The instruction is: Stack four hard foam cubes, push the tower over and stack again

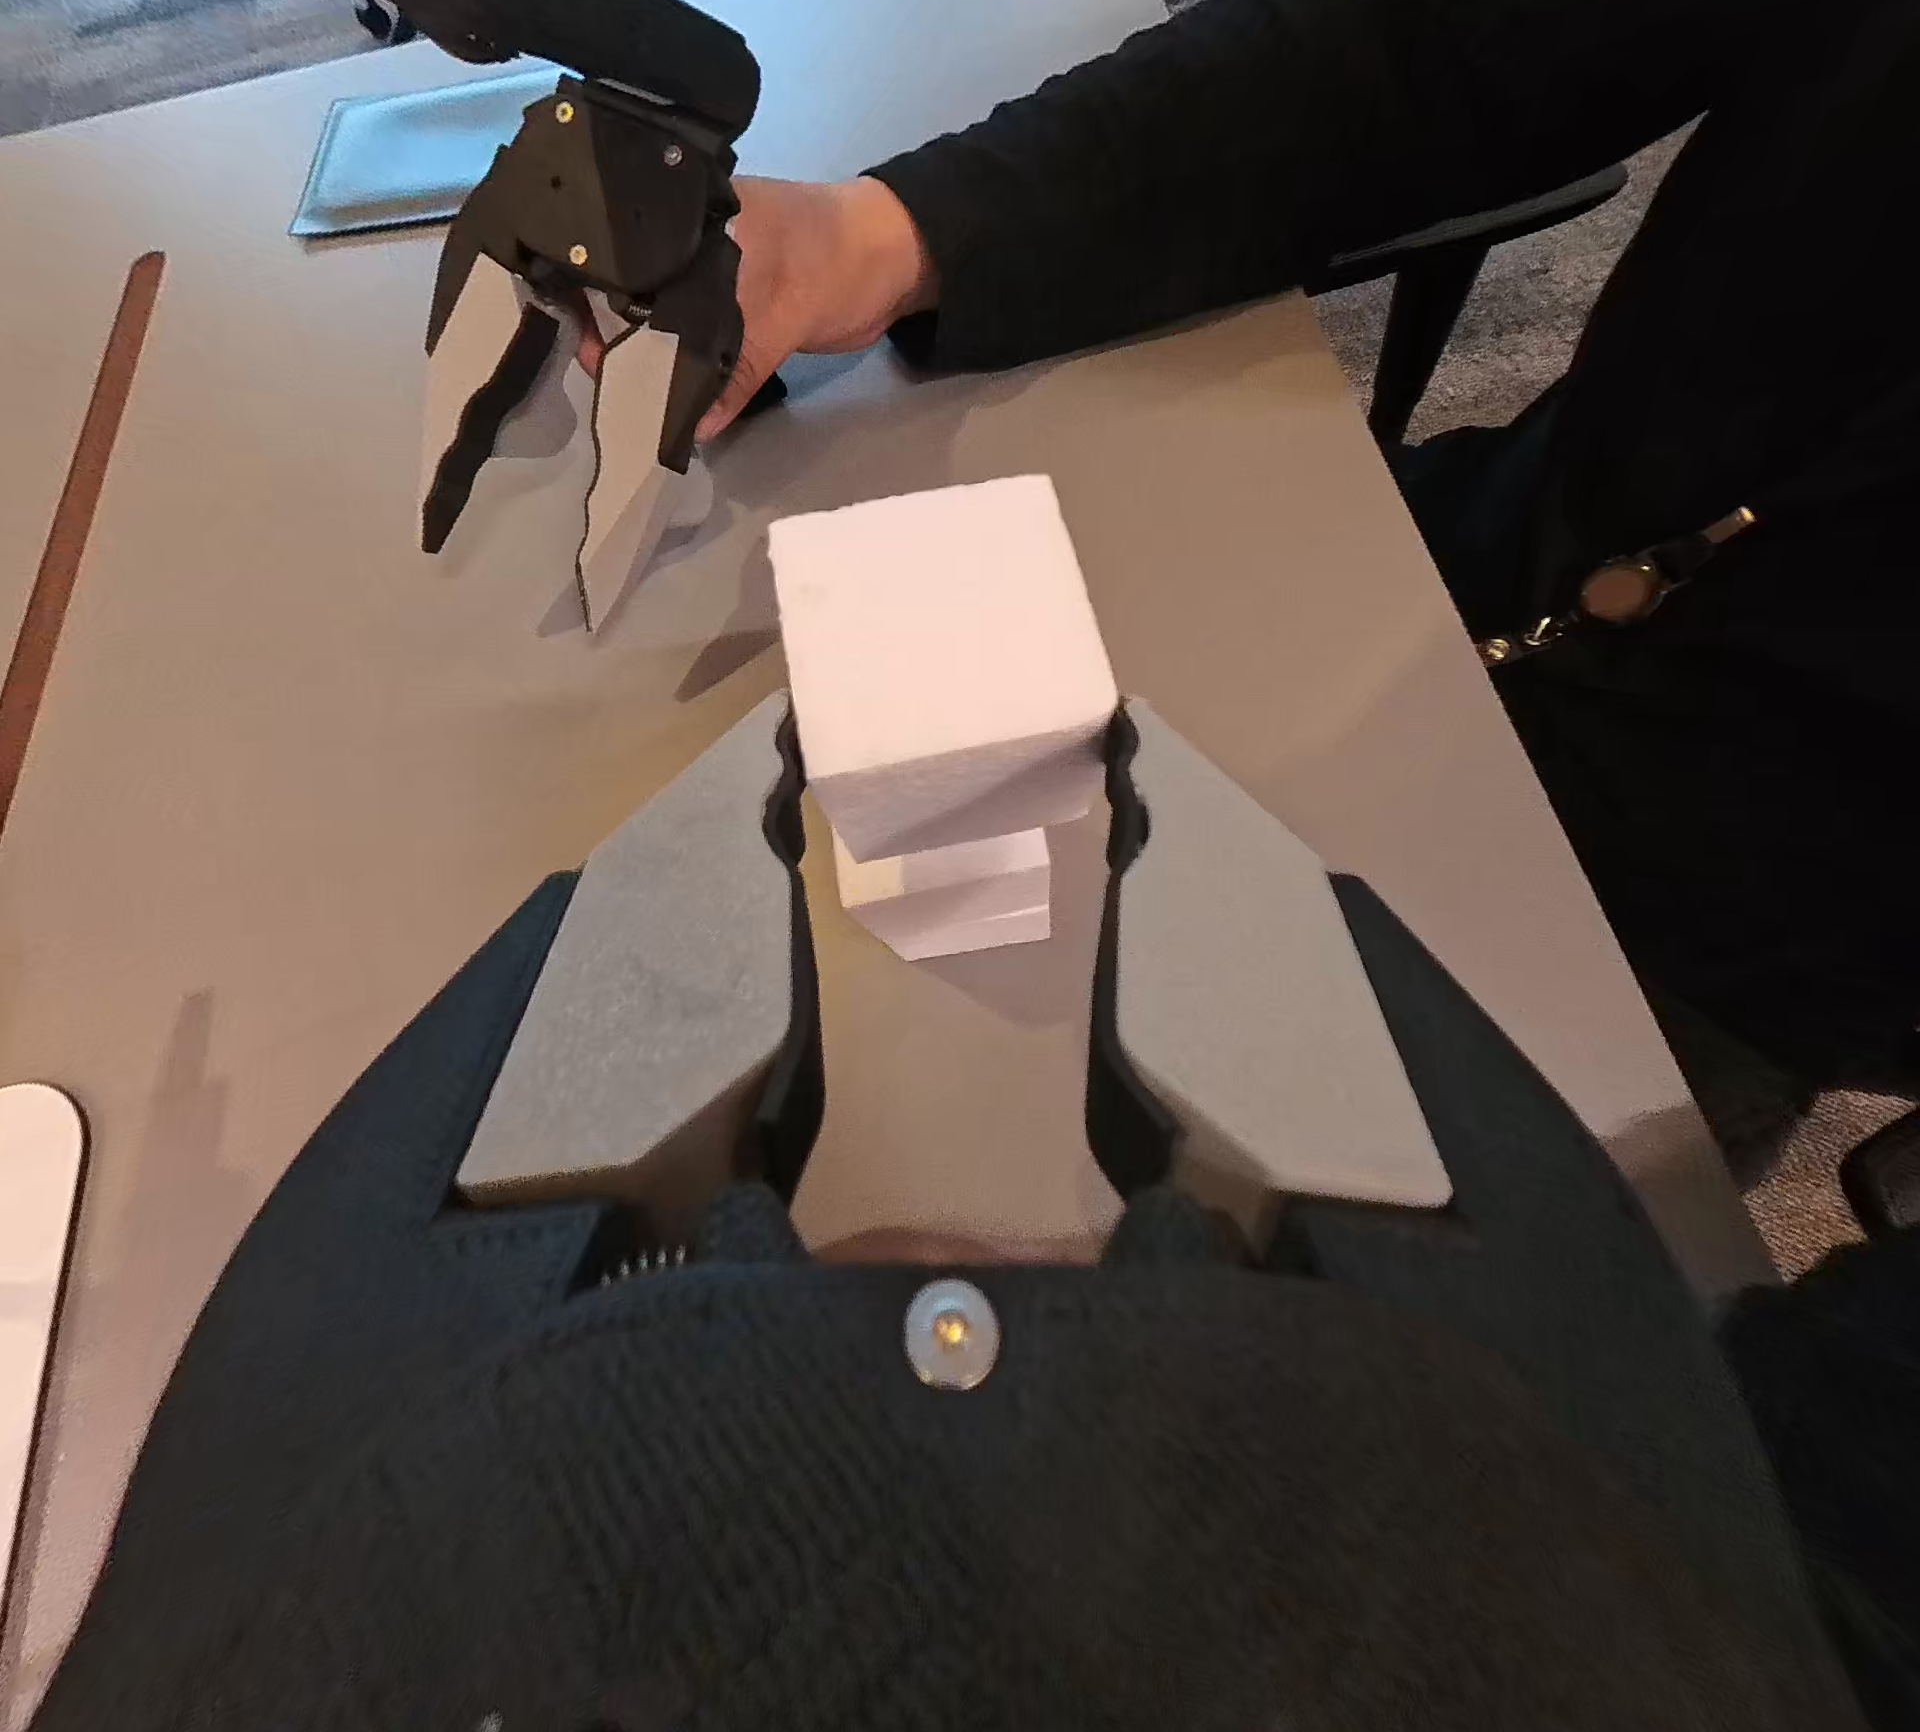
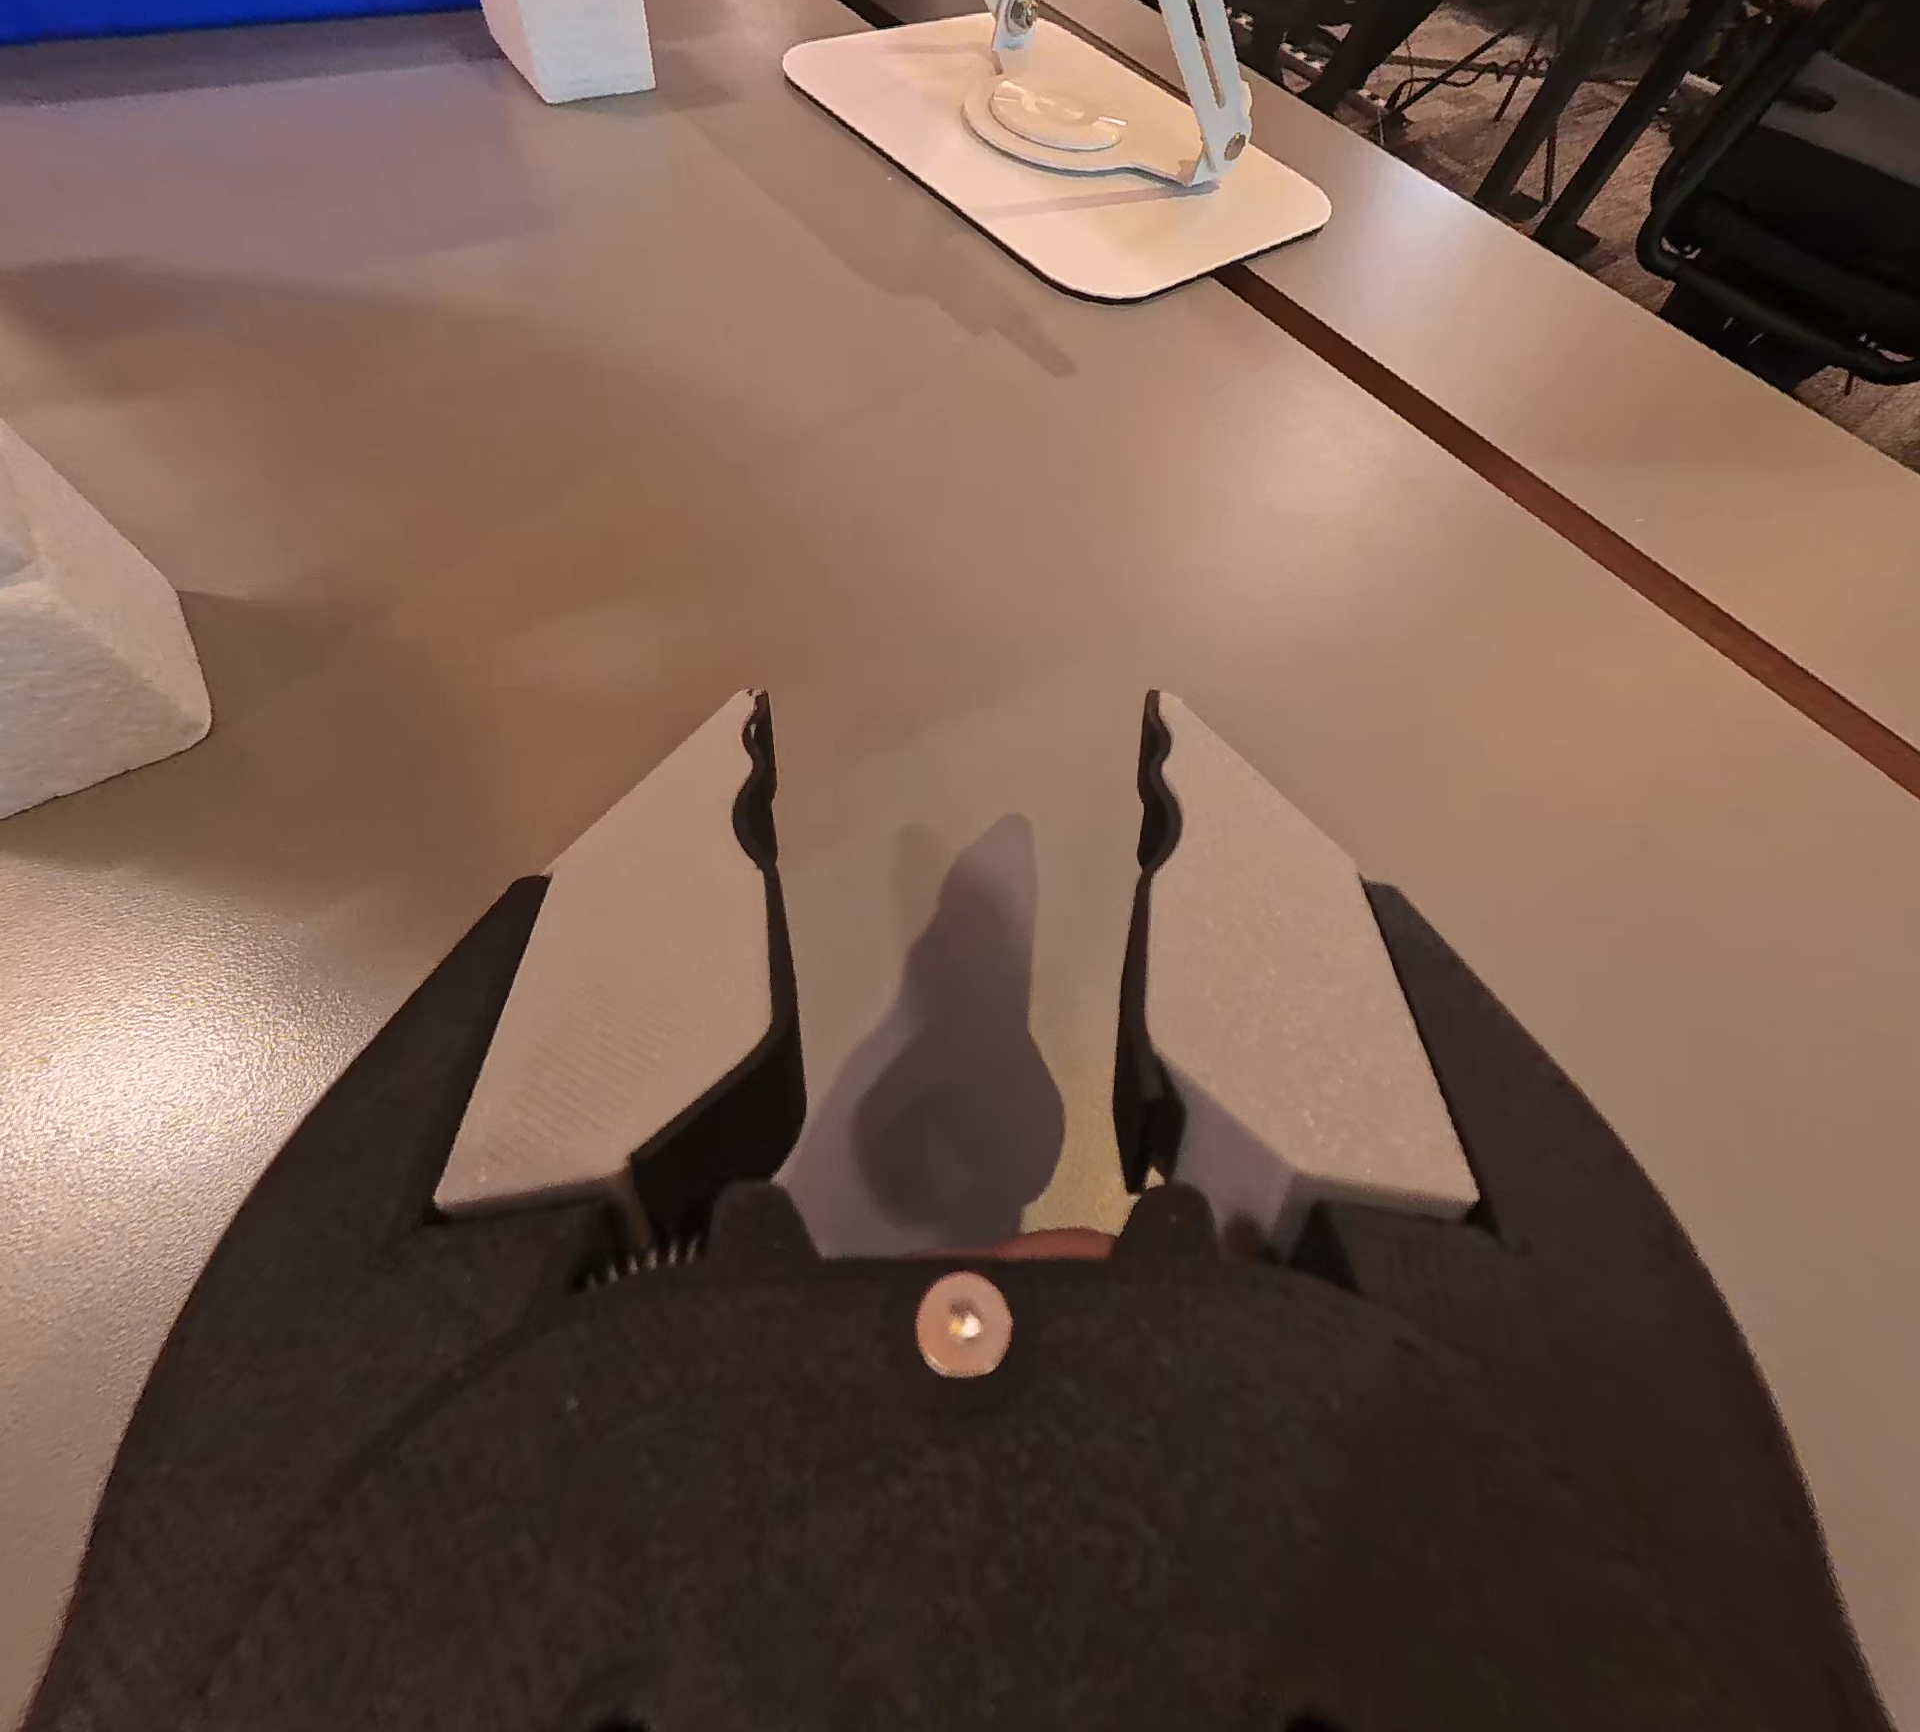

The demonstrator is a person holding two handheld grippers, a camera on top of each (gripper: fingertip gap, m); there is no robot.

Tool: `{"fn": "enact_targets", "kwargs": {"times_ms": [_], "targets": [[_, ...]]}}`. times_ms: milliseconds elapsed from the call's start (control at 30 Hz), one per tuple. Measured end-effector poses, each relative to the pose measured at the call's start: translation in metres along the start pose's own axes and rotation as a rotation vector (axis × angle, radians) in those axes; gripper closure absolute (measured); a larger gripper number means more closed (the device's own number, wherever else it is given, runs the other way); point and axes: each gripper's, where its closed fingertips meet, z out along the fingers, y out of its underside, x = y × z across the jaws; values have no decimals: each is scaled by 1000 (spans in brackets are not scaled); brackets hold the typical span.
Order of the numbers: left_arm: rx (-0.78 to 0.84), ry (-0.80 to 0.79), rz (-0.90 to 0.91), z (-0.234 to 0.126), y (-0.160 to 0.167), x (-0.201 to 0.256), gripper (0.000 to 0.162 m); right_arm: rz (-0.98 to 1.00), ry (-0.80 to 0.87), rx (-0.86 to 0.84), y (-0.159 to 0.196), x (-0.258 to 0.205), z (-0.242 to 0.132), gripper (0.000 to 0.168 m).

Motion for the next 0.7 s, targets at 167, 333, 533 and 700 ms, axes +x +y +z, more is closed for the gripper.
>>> {"fn": "enact_targets", "kwargs": {"times_ms": [167, 333, 533, 700], "targets": [[-5, -1, 6, 0, 2, -1, 105, -9, 5, 4, 0, -1, 0, 100], [-24, -12, -7, 0, 8, -4, 105, 4, -1, 1, 0, 0, 0, 100], [-23, -4, -6, 2, 9, -2, 105, 0, 0, 4, 0, 0, 0, 100], [-52, -7, -18, 7, 16, -5, 105, -3, 2, 5, 0, 0, 0, 100]]}}
